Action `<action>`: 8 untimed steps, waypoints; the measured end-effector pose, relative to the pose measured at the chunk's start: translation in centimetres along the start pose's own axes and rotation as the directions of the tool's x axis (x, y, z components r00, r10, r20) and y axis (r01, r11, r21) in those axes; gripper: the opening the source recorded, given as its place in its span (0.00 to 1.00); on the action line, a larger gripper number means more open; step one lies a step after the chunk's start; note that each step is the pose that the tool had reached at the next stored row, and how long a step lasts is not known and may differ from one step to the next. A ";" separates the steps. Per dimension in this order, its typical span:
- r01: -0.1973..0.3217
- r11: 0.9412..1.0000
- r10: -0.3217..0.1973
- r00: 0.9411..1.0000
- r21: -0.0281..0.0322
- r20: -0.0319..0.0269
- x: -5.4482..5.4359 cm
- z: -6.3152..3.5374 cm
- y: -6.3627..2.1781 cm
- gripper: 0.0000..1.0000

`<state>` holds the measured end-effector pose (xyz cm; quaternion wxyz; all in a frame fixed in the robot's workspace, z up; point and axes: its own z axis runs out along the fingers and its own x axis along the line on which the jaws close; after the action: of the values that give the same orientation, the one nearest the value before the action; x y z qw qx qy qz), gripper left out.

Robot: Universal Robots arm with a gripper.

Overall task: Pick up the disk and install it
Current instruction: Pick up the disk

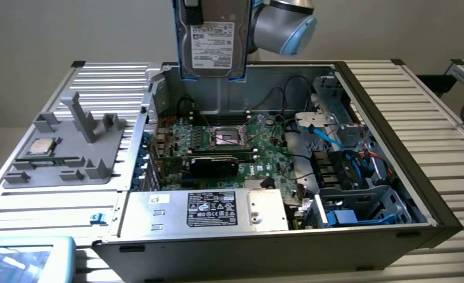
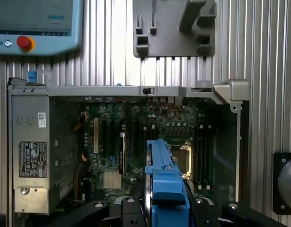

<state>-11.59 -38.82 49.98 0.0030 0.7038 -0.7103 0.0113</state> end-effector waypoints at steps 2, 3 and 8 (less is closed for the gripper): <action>0.000 1.000 0.000 1.000 0.000 0.001 0.5 -0.02 -0.66 0.37; 0.000 1.000 0.000 1.000 0.000 0.002 0.8 -0.02 -0.99 0.37; 0.000 1.000 0.000 1.000 0.000 0.006 2.0 -0.10 -2.67 0.37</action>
<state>-8.94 -40.86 50.16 0.0010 0.7038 -0.7104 0.0093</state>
